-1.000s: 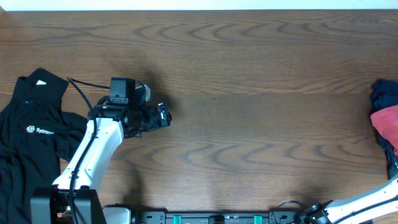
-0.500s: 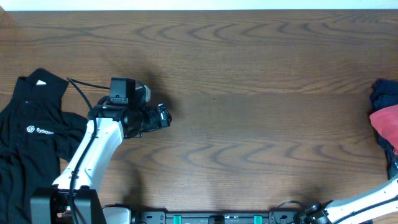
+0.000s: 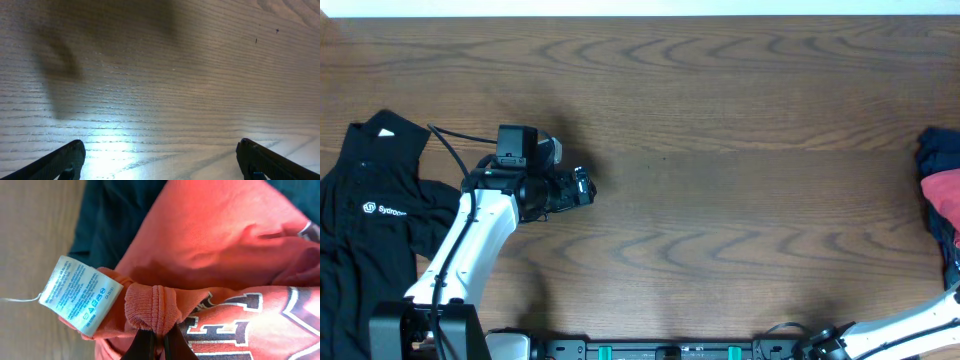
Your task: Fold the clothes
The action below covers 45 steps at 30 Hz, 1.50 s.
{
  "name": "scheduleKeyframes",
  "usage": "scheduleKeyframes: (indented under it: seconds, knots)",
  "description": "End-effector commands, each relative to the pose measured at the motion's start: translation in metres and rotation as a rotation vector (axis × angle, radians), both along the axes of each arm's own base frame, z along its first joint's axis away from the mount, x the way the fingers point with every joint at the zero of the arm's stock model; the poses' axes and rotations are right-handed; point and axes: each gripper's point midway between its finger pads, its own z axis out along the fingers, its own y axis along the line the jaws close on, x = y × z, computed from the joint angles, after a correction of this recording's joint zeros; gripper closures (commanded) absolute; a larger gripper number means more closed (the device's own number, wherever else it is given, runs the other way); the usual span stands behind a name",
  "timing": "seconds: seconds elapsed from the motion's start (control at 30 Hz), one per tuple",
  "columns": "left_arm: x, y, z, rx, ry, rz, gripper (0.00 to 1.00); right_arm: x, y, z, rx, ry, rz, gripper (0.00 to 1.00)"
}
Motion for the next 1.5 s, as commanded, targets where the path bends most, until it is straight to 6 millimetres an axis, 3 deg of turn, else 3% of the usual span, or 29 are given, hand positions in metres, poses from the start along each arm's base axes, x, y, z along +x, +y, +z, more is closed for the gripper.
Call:
scheduleKeyframes:
  seconds: [0.0,0.2,0.57,0.73,0.9,0.93,0.97,1.0,1.1,1.17,1.2,1.23,1.3,1.33,1.47]
  knots:
    - [0.003,0.000,0.005,-0.007,-0.018,-0.012,0.02,-0.004,-0.005,0.028,-0.045,-0.052,-0.036,0.99]
    - [0.002,0.000,0.005,-0.006,-0.014,-0.012,0.02,-0.025,-0.012,0.027,-0.029,-0.028,-0.123,0.99]
    - [0.003,0.000,0.005,-0.006,-0.015,-0.012,0.02,-0.076,-0.042,0.028,-0.038,-0.029,-0.252,0.98]
    - [0.003,0.000,0.005,-0.006,-0.015,-0.012,0.02,-0.078,-0.050,0.030,-0.062,-0.042,-0.261,0.99]
    - [0.003,0.000,0.005,-0.006,-0.015,-0.013,0.02,-0.067,-0.050,0.032,-0.082,-0.054,-0.239,0.99]
    - [0.003,0.000,0.005,-0.006,-0.015,-0.013,0.02,-0.063,-0.050,0.032,-0.085,-0.056,-0.233,0.84]
    - [0.003,0.000,0.005,-0.006,-0.015,-0.013,0.02,-0.060,-0.050,0.032,-0.089,-0.059,-0.226,0.41]
    - [0.003,0.000,0.005,-0.006,-0.015,-0.013,0.02,-0.057,-0.049,0.032,-0.090,-0.059,-0.220,0.23]
    - [0.003,0.000,0.005,-0.006,-0.015,-0.013,0.02,-0.050,-0.047,0.028,-0.087,-0.054,-0.207,0.20]
    - [0.003,0.000,0.005,-0.006,-0.015,-0.013,0.02,-0.047,-0.046,0.026,-0.083,-0.051,-0.204,0.01]
    - [0.002,0.000,0.005,-0.006,-0.014,-0.012,0.02,-0.045,-0.045,0.026,-0.083,-0.051,-0.200,0.05]
    - [0.002,0.000,0.005,-0.006,-0.014,-0.012,0.02,-0.043,-0.044,0.026,-0.082,-0.053,-0.196,0.18]
    - [0.003,0.000,0.005,-0.006,-0.015,-0.012,0.02,-0.035,-0.039,0.028,-0.066,-0.082,-0.177,0.76]
    - [0.003,0.000,0.005,-0.006,-0.015,-0.013,0.02,-0.030,-0.035,0.030,-0.052,-0.104,-0.166,0.98]
    - [0.002,0.000,0.005,-0.006,-0.011,-0.013,0.02,-0.014,-0.019,0.040,-0.025,-0.143,-0.139,0.99]
